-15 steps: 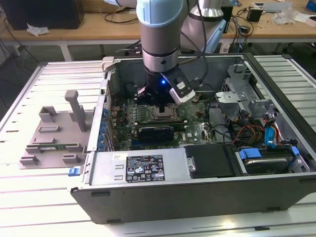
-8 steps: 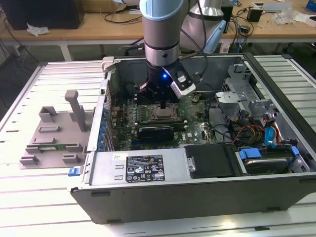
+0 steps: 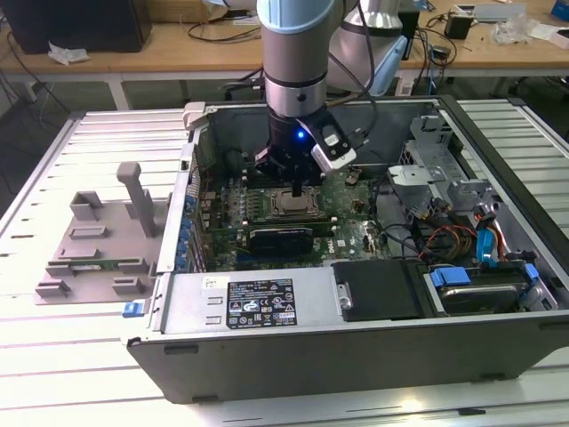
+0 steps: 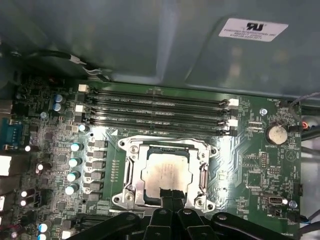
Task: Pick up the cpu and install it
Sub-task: 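Install the second cpu locking lever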
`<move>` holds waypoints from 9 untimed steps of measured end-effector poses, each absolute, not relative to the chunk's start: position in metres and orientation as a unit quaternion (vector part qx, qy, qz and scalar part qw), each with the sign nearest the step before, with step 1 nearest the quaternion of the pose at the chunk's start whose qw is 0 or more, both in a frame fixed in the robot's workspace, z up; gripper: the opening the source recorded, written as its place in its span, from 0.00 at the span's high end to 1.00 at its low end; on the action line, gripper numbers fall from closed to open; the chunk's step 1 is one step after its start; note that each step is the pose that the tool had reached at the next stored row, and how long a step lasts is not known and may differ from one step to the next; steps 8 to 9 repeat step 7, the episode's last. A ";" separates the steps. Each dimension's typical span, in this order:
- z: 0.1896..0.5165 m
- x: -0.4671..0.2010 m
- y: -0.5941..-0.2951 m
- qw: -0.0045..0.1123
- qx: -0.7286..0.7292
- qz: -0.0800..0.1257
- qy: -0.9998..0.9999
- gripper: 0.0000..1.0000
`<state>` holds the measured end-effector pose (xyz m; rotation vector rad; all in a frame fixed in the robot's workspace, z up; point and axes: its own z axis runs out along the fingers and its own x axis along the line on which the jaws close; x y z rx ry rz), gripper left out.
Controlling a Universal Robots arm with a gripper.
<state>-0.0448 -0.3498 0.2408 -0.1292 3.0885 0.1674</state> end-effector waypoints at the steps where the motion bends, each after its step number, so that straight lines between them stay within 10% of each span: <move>1: 0.241 -0.045 -0.350 0.023 -0.042 0.054 0.997 0.89; 9: 0.241 -0.045 -0.350 0.023 -0.042 0.054 0.997 0.89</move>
